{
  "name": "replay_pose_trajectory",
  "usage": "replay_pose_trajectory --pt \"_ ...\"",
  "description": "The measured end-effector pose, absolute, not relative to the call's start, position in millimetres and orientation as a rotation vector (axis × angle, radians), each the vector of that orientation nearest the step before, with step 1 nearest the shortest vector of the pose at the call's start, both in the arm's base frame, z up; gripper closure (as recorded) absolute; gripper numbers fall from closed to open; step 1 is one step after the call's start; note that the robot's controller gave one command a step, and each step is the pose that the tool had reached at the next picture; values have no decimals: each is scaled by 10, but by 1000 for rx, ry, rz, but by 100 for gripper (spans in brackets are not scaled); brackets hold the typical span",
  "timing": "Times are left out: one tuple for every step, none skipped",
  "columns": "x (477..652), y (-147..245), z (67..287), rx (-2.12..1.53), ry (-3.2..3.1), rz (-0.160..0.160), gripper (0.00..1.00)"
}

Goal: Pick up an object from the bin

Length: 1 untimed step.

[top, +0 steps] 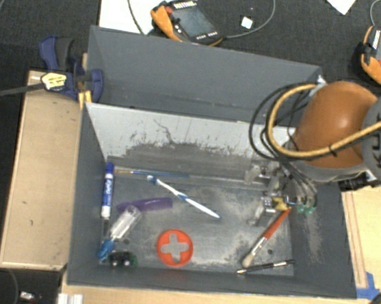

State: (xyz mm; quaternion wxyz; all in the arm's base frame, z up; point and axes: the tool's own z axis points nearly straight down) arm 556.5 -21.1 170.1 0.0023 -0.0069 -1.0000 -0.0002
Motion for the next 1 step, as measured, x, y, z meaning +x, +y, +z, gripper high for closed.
replay_pose_trajectory --pt "5581 -210 1747 -20 -3145 0 0"
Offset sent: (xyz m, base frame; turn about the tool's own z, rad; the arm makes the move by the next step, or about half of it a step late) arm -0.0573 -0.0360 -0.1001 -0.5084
